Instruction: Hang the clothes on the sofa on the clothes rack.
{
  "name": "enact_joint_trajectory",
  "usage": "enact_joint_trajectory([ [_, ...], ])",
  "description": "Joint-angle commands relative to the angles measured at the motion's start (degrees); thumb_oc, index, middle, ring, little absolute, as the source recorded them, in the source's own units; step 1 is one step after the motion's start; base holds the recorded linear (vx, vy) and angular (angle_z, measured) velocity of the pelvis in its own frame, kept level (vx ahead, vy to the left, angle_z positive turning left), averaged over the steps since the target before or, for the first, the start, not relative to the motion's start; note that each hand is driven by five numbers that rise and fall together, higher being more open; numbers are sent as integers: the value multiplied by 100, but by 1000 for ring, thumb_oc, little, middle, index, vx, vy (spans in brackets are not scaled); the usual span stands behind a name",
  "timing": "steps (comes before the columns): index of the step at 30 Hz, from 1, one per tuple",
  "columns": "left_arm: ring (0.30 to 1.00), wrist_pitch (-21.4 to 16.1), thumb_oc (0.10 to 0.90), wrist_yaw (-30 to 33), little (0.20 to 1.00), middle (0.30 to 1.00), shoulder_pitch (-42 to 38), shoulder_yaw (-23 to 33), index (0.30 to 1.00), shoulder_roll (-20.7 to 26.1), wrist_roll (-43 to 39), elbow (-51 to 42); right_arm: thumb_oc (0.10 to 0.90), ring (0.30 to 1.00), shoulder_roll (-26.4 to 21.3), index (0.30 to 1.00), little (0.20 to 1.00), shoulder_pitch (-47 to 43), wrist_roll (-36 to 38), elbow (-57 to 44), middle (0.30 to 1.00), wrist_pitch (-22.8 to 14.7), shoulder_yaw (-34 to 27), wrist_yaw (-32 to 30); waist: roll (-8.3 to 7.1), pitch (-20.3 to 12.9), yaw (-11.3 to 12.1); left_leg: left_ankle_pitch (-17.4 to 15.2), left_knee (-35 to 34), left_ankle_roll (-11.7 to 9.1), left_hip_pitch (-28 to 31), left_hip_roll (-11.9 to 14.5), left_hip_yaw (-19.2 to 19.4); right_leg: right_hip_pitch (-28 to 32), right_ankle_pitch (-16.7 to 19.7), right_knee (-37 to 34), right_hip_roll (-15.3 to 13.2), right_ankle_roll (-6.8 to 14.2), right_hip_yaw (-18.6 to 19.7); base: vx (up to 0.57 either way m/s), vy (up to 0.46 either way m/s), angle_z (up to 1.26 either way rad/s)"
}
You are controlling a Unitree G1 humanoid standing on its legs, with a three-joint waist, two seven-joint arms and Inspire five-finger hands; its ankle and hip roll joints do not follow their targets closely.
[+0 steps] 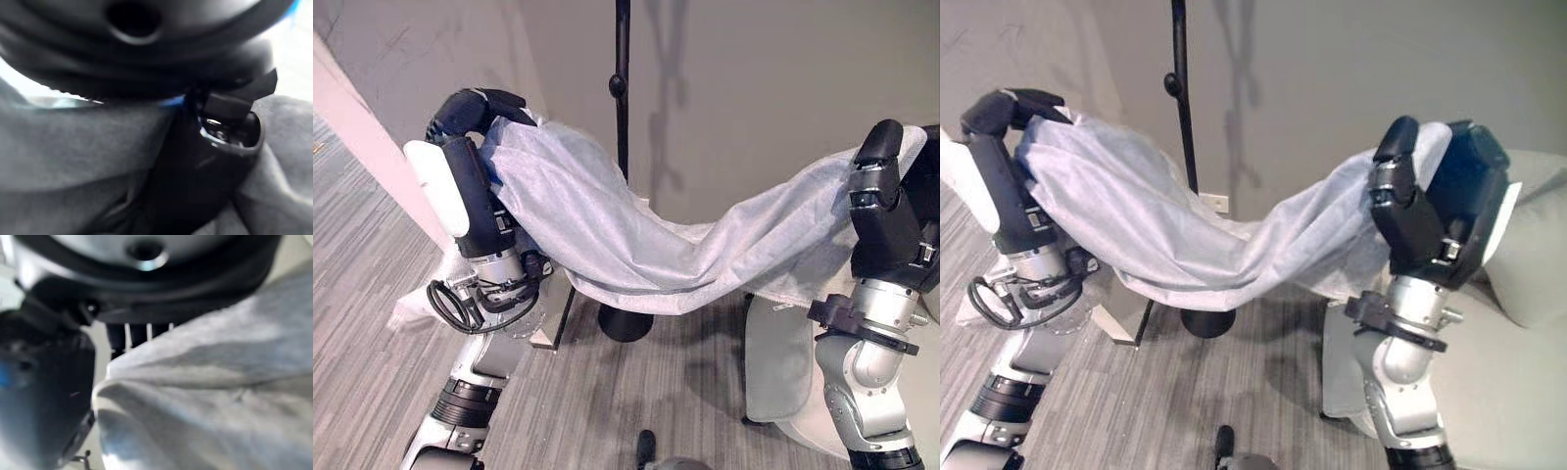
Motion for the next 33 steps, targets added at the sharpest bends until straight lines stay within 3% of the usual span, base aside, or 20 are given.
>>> enact_joint_trajectory([
  [1,300,-234,400,133,300,300,-798,123,300,425,316,-259,400,300,-93,300,300,-438,-691,-568,300,-369,-488,-278,35,-378,-212,484,-562,269,518,-201,-34,448,-343,154,-915,1567,-157,204,-84,-20],
  [7,300,-41,400,392,300,300,-1065,361,300,649,596,-124,400,300,-404,300,300,-632,-1113,-414,300,-197,-642,-357,-59,-500,-158,511,-252,80,776,-127,34,893,-417,-194,-710,1454,-110,200,-150,-9],
  [11,300,82,400,647,300,300,-1321,605,300,1031,790,-101,400,300,-834,300,300,-969,-1567,-251,300,-51,-851,-632,-184,-503,-116,720,971,-243,443,222,33,1191,-461,-419,-603,1307,17,165,-231,-5],
  [12,300,144,400,686,300,300,-1297,832,300,1242,897,-210,400,300,-1037,300,300,-1081,-1921,-270,300,76,-1024,-736,-278,-496,-27,1075,1819,-407,180,433,-17,1387,-556,-476,-559,1183,102,261,-325,-7],
  [14,300,196,400,741,300,300,-1231,1044,300,1357,899,-265,400,300,-1207,300,300,-1174,-2185,-145,300,230,-1174,-952,-387,-464,86,1311,2628,-545,-209,703,-190,1599,-634,-613,-501,1025,169,177,-256,-25],
  [16,300,225,400,761,300,300,-1271,1124,300,1387,873,-240,400,300,-1334,300,300,-1185,-2238,-71,300,288,-1229,-980,-419,-473,98,1218,2620,-522,-347,754,-186,1684,-614,-707,-524,1026,156,96,-58,-36],
  [17,300,319,400,753,300,300,-1334,1181,300,1464,831,-202,400,300,-1606,300,300,-1262,-2442,54,300,423,-1322,-1072,-444,-546,131,892,1934,-345,-466,551,-269,1724,-536,-810,-607,1130,225,112,50,-10],
  [18,300,327,400,754,300,300,-1350,1180,300,1456,827,-196,400,300,-1624,300,300,-1286,-2458,76,300,426,-1305,-1093,-452,-555,134,924,1829,-309,-430,489,-249,1712,-533,-810,-648,1155,228,125,79,2],
  [19,300,341,400,741,300,300,-1417,1152,300,1509,820,-183,400,300,-1772,300,300,-1421,-2565,204,300,504,-1260,-1150,-467,-594,200,790,1245,-200,-579,303,-473,1720,-547,-810,-698,1215,269,-4,53,-10],
  [22,300,286,400,622,300,300,-1725,1034,300,1597,706,29,400,300,-2086,300,300,-1801,-2571,707,300,654,-1129,-1251,-470,-606,227,1231,92,-169,-701,141,-864,1677,-542,-810,-705,1227,362,51,17,-25],
  [25,300,270,400,469,300,300,-2149,583,300,1690,518,597,400,300,-2319,300,300,-2138,-2261,1336,300,669,-845,-1248,-354,-719,149,1406,-455,-151,-323,34,-741,1767,-560,-810,-635,1267,379,226,56,-38],
  [29,300,373,400,207,300,300,-2519,178,300,1777,146,1325,400,300,-2621,300,300,-2506,-2072,1894,300,799,-446,-1090,-243,-791,95,1331,-562,-113,-75,-27,-598,1819,-519,-810,-630,1293,399,140,44,-9],
  [33,300,363,400,66,300,300,-2754,186,300,1888,-32,1392,400,300,-2605,300,300,-2644,-1981,1837,300,796,-214,-812,-192,-786,71,1271,-562,-78,28,-49,-507,1810,-489,-788,-639,1323,403,76,17,-15],
])
